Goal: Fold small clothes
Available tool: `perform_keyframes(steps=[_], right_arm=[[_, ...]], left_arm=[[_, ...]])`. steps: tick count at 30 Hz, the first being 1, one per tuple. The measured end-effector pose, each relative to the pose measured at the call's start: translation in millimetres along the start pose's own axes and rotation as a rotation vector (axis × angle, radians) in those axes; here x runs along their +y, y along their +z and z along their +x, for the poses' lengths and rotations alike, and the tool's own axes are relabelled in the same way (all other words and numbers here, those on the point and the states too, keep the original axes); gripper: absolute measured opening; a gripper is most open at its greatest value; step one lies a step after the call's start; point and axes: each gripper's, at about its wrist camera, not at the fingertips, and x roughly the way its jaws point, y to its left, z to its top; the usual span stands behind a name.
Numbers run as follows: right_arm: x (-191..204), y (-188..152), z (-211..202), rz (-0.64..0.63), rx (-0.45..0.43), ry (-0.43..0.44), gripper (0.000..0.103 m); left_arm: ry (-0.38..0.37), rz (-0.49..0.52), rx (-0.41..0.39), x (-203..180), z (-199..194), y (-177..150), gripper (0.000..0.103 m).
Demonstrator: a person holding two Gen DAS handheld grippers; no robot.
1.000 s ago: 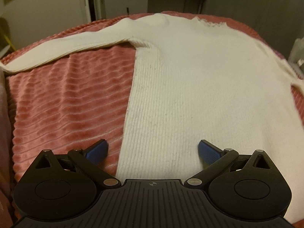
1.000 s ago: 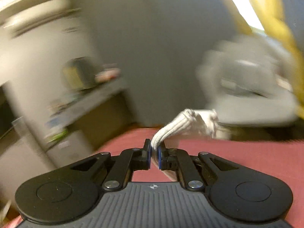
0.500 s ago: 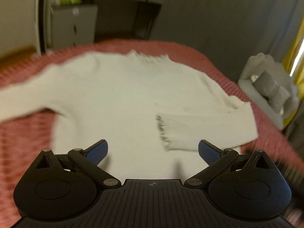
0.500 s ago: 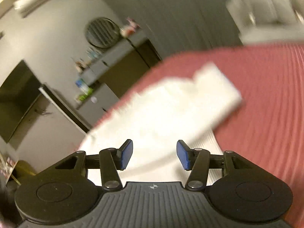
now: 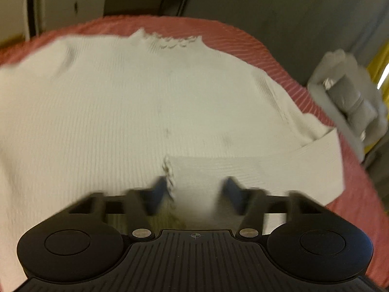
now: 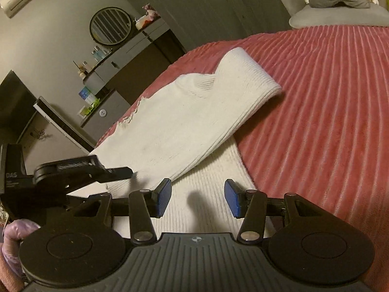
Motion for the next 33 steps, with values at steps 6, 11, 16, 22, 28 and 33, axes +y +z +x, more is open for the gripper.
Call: perform_keyframes(steps=[6, 11, 16, 22, 28, 33], right_arm=[[1, 2, -3, -0.017, -0.019, 0.000, 0.049], [9, 7, -4, -0.044, -0.028, 0.007, 0.049], [18, 16, 7, -0.074, -0.023, 0.023, 0.049], [12, 35, 33, -0.048, 0.016, 0.031, 0.049], [-3, 55, 64, 0.082, 0.056, 0.102, 0.049], [-6, 73, 89, 0.144, 0.024, 0.081, 0.042]], left_arm=[[-0.032, 0.013, -0.117, 13, -45, 21, 0.008], [0.074, 0.037, -0.242, 42, -79, 38, 0.008], [0.183, -0.018, -0.209, 86, -68, 31, 0.008], [0.211, -0.103, -0.179, 131, -63, 14, 0.008], [0.207, -0.082, -0.225, 130, -72, 23, 0.008], [0.243, -0.062, -0.286, 133, -81, 34, 0.008]])
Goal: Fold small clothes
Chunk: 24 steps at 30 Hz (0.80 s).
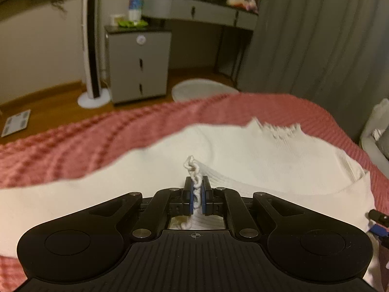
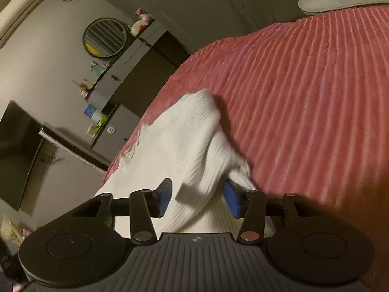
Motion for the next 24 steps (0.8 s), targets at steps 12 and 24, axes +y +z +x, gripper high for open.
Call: perform_keyframes(steps=[12, 24], right_arm=[[16, 1, 9, -0.273, -0.040, -0.209, 0.008], [47, 26, -22, -0.307, -0.124, -0.188, 0.046]], left_arm=[[0.027, 0.038, 0.103, -4, 35, -20, 0.010], [-0.004, 0.050, 0.094, -1, 33, -28, 0.015]])
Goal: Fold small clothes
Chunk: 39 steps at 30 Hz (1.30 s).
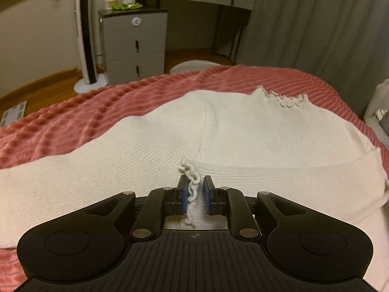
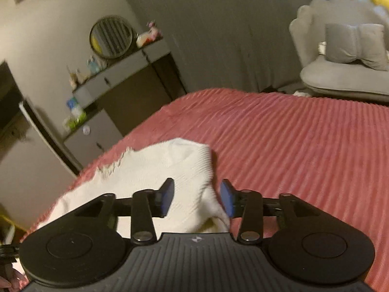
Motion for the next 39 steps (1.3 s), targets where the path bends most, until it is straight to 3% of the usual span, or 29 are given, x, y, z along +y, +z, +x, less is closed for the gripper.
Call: perform_keyframes(steps=[3, 8, 9, 11, 14, 19, 21, 23, 24, 26, 29, 32, 36, 39], right_arm=[[12, 7, 30, -0.051, 0.052, -0.012, 0.047], [17, 20, 79, -0.019, 0.146, -0.039, 0.048], [18, 21, 85, -0.026, 0.150, -0.050, 0.045], [20, 23, 90, -0.051, 0.142, -0.070, 0.014], [28, 25, 85, -0.129, 0.087, -0.090, 0.003], [46, 28, 68, -0.256, -0.082, -0.176, 0.003], [46, 27, 75, -0.250, -0.072, -0.207, 0.004], [44, 23, 84, -0.261, -0.005, -0.243, 0.008], [44, 20, 82, -0.252, 0.003, -0.253, 0.010], [44, 10, 64, -0.243, -0.025, -0.188, 0.012], [54, -13, 38, -0.308, -0.017, -0.061, 0.013], [62, -32, 31, -0.366, 0.028, 0.014, 0.012], [58, -39, 49, -0.361, 0.111, -0.065, 0.012], [57, -36, 52, -0.373, 0.117, -0.076, 0.012]], left_arm=[[0.009, 0.017, -0.003, -4, -1, -1, 0.015], [-0.003, 0.022, -0.003, -2, 2, 1, 0.012], [0.001, 0.029, -0.007, -3, 3, 1, 0.010], [-0.001, 0.045, -0.023, -4, 2, 2, 0.009], [-0.004, 0.068, -0.074, -6, -3, 6, 0.008], [0.019, 0.064, -0.117, -11, 0, 14, 0.008], [0.030, 0.083, -0.052, -14, 13, 12, 0.013], [0.042, 0.103, -0.014, -16, 15, 7, 0.016], [0.029, 0.113, -0.029, -15, 9, 5, 0.027], [0.012, 0.114, -0.035, -14, -1, 2, 0.052], [0.008, 0.114, -0.032, -13, -6, -2, 0.051], [0.036, 0.119, -0.011, -17, -4, -8, 0.047], [0.045, 0.105, -0.011, -18, -5, -12, 0.048], [0.043, 0.084, -0.006, -13, -5, -12, 0.048]])
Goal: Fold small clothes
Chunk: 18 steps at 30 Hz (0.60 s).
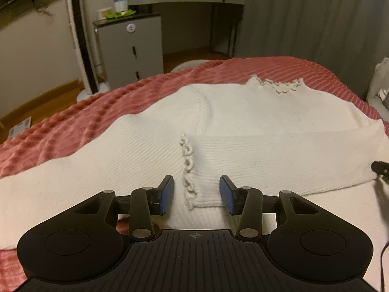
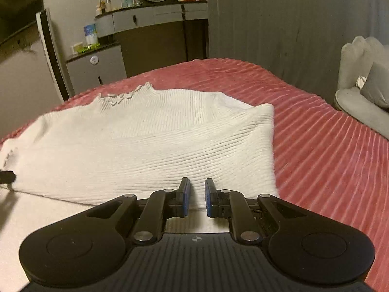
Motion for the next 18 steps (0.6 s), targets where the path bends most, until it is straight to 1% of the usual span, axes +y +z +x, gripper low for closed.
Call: perform_keyframes(steps=[4, 6, 7, 9, 10, 11, 12, 13, 14, 15, 16, 17, 18], right_arm=[[10, -1, 2, -0.079, 0.023, -0.014, 0.013], [11, 1, 1, -0.080, 0.037, -0.020, 0.013], [12, 3, 0, -0.082, 0.042, -0.054, 0.013], [24, 2, -9, -0.131, 0.018, -0.207, 0.013], [27, 0, -17, -0.126, 0.003, -0.203, 0.014], [27, -2, -26, -0.101, -0.011, -0.163, 0.016], [27, -6, -39, -0.066, -0.031, -0.103, 0.017], [28, -11, -49, -0.046, -0.048, -0.060, 0.023], [30, -19, -62, -0.033, -0.065, -0.025, 0.031], [33, -27, -75, -0.021, -0.080, -0.005, 0.034], [35, -35, -84, -0.007, -0.088, 0.013, 0.037], [37, -44, -92, 0.011, -0.085, 0.040, 0.037], [40, -53, -100, 0.031, -0.082, 0.063, 0.037]], left_arm=[[-0.001, -0.011, 0.006, 3, -4, -1, 0.046], [-0.008, -0.058, 0.014, 12, -7, -2, 0.047], [-0.001, -0.089, 0.019, 19, -11, -4, 0.047], [0.027, -0.141, 0.030, 36, -23, -9, 0.057], [0.063, -0.163, 0.032, 46, -30, -12, 0.060], [0.110, -0.185, 0.024, 57, -39, -16, 0.068], [0.169, -0.216, 0.014, 70, -48, -21, 0.076], [0.234, -0.249, 0.006, 86, -56, -26, 0.077], [0.299, -0.286, -0.004, 103, -65, -31, 0.077], [0.352, -0.316, -0.005, 118, -70, -36, 0.077], [0.403, -0.354, 0.001, 135, -75, -41, 0.077], [0.447, -0.406, 0.014, 152, -79, -46, 0.077], [0.469, -0.471, 0.027, 169, -83, -51, 0.077]])
